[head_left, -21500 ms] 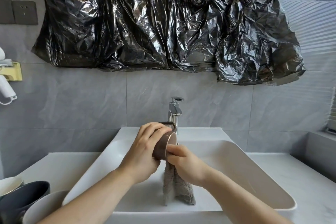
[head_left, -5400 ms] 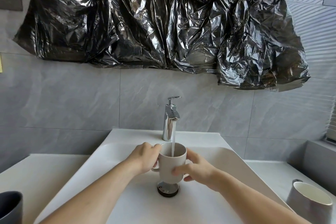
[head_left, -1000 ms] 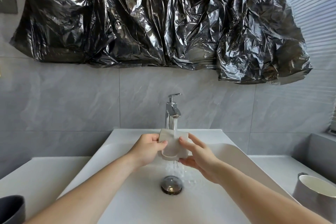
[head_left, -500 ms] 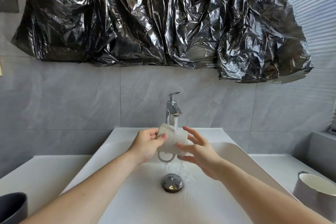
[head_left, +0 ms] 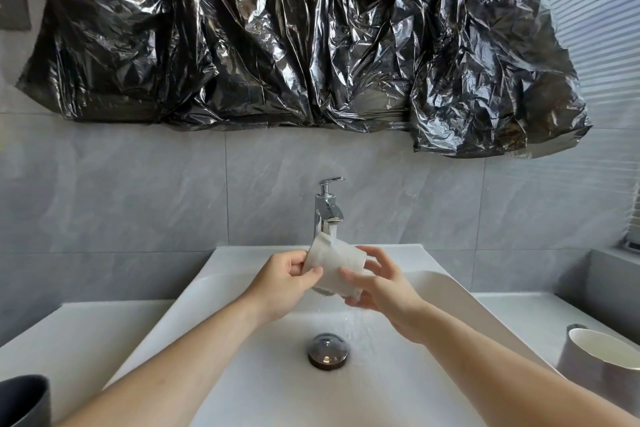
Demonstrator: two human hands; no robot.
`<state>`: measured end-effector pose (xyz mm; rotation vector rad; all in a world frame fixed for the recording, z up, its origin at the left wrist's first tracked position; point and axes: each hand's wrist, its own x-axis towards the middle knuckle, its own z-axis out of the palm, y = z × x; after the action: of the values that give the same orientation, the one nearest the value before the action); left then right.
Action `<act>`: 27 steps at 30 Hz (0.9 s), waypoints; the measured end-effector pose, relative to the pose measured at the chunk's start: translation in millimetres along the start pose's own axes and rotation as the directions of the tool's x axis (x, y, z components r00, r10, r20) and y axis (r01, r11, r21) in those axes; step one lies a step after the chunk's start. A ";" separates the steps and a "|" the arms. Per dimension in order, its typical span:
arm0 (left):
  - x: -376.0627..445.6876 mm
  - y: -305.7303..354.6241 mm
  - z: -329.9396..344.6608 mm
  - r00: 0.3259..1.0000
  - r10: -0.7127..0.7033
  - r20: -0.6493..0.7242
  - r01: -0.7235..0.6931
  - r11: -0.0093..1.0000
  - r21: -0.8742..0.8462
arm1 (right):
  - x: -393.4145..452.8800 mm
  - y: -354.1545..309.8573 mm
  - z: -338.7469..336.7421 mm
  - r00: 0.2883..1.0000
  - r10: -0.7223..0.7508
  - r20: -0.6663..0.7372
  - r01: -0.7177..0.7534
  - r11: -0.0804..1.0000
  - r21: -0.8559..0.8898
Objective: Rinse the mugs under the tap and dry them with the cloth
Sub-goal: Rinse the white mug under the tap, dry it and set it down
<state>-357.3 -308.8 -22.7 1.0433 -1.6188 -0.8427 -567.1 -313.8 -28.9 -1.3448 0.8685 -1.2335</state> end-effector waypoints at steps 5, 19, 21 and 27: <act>-1.4 1.8 1.7 0.999 -0.019 -0.031 0.019 1.000 -0.021 | -1.2 2.8 2.9 0.992 -0.121 0.019 0.122 0.976 -0.180; -10.1 13.7 2.4 0.999 0.022 -0.030 -0.023 0.998 -0.052 | 3.3 1.0 0.1 0.989 0.136 0.050 -0.137 0.990 0.020; -10.3 11.6 1.8 1.000 0.018 -0.012 -0.019 0.999 -0.032 | 3.4 2.8 -2.1 0.984 0.163 0.067 -0.163 0.987 -0.013; -7.2 9.9 3.4 1.000 -0.021 -0.003 0.021 0.998 -0.061 | 5.3 1.3 -3.8 1.000 -0.010 -0.022 0.009 0.999 -0.039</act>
<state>-361.9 -298.2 -17.3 1.0196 -1.5720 -0.8988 -569.6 -320.0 -29.5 -1.3700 0.9061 -1.2466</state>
